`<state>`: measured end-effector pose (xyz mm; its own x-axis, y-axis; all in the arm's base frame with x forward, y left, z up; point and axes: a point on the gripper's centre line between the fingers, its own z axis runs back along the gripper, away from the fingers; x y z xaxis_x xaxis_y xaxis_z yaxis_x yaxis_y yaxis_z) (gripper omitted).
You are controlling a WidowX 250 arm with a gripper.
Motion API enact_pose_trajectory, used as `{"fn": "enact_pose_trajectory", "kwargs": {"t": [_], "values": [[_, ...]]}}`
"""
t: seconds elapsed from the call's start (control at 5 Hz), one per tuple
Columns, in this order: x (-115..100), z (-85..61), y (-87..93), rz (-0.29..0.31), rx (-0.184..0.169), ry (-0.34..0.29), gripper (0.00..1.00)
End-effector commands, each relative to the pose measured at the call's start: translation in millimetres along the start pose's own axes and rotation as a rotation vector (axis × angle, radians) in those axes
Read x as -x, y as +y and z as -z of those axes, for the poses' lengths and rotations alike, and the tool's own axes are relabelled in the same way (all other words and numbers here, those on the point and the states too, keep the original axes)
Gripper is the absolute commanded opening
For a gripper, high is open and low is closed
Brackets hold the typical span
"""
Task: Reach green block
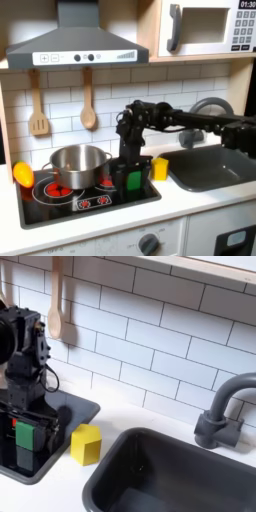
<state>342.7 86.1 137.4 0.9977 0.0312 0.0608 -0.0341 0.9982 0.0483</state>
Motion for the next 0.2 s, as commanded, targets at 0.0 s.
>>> {"fn": "enact_pose_trajectory", "kwargs": {"t": [0.0], "values": [[0.0,0.0,0.0,0.000,0.000,0.000,1.00]]}}
